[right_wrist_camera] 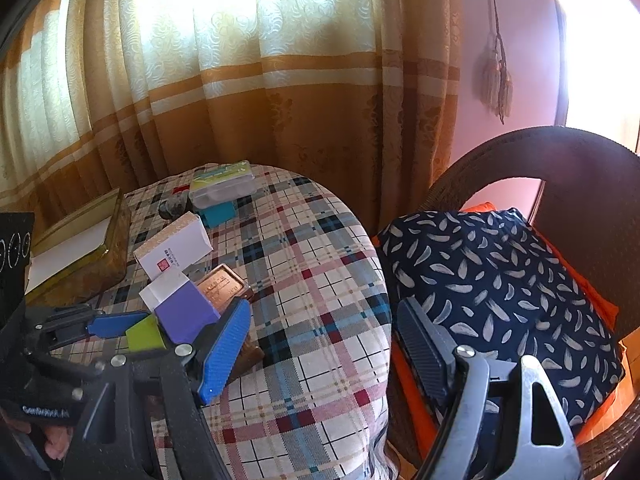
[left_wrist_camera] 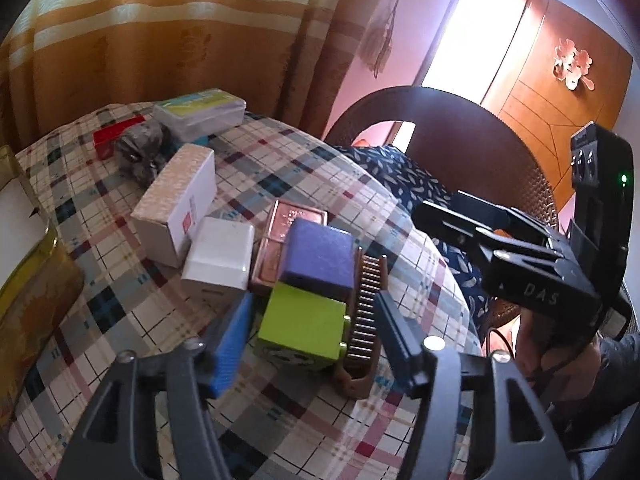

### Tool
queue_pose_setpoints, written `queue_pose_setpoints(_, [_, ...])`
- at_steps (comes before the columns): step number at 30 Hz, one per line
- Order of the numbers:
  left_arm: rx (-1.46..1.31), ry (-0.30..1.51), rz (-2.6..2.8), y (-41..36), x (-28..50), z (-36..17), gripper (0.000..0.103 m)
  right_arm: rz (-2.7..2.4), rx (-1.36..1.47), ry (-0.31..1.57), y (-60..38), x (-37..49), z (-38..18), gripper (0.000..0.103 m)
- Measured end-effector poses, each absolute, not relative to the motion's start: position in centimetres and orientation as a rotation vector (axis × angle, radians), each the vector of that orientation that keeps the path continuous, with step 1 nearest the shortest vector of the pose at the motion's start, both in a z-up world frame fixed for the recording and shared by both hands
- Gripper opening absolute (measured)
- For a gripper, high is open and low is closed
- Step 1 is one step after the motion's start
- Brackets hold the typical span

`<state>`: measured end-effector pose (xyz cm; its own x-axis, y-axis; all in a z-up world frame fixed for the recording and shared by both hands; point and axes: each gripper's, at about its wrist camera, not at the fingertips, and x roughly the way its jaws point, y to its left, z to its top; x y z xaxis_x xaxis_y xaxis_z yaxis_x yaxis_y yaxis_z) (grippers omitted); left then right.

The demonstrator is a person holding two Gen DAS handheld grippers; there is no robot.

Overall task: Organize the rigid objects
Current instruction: 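Grasp the lime-green block with the left gripper while the right gripper grasps the purple cube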

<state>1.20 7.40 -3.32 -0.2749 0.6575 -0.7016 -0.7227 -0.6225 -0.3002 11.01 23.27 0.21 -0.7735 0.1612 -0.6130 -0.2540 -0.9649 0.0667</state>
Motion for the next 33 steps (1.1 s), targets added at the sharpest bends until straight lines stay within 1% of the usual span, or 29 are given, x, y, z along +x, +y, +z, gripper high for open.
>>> queue_pose_setpoints(1, [-1.052,0.095,1.989,7.4,1.1,-3.4,0.062,2.76,-0.931,0.208,23.2,11.0,0.2,0.078])
queue_pose_setpoints(3, [-1.083,0.091,1.99,7.4,0.7,-3.8,0.052,2.771,-0.928,0.184,23.0,11.0,0.3,0.078])
queue_pose_setpoints(4, [-1.1,0.085,1.979,7.4,0.5,-4.0,0.045,2.778,-0.927,0.172,22.8,11.0,0.4,0.078])
queue_pose_setpoints(5, [-1.106,0.085,1.973,7.5,0.5,-4.0,0.045,2.786,-0.929,0.165,22.7,10.9,0.4,0.078])
queue_pose_setpoints(8, [-1.09,0.116,1.961,7.8,0.9,-3.9,0.044,2.829,-0.936,0.161,22.2,10.7,0.6,0.078])
queue_pose_setpoints(11, [-1.056,0.082,1.982,7.0,1.0,-3.4,0.044,2.878,-0.951,0.179,21.9,10.4,0.9,0.078])
queue_pose_setpoints(16, [-0.943,0.092,2.154,5.5,1.2,-2.1,0.044,2.961,-0.958,0.172,21.0,9.8,1.7,0.078])
queue_pose_setpoints(21, [-0.907,0.019,2.25,3.7,0.1,-1.3,0.044,3.018,-1.041,0.118,19.1,8.7,1.5,0.078])
queue_pose_setpoints(25, [-0.881,-0.091,2.331,1.5,-0.8,-0.5,0.044,3.025,-1.124,0.048,17.8,7.4,0.5,0.078])
queue_pose_setpoints(28, [-0.84,-0.156,2.359,0.3,-0.9,0.1,0.044,3.015,-1.216,0.036,17.2,6.3,-0.3,0.078])
queue_pose_setpoints(31, [-0.828,-0.159,2.388,-0.2,-1.2,0.3,0.044,3.006,-1.277,0.007,16.7,5.5,-0.9,0.078])
queue_pose_setpoints(32, [-0.828,-0.156,2.397,-0.3,-1.3,0.3,0.044,3.001,-1.289,-0.015,16.6,5.3,-1.1,0.077])
queue_pose_setpoints(33, [-0.828,-0.151,2.403,-0.4,-1.4,0.3,0.044,3.003,-1.3,-0.028,16.4,5.2,-1.2,0.065])
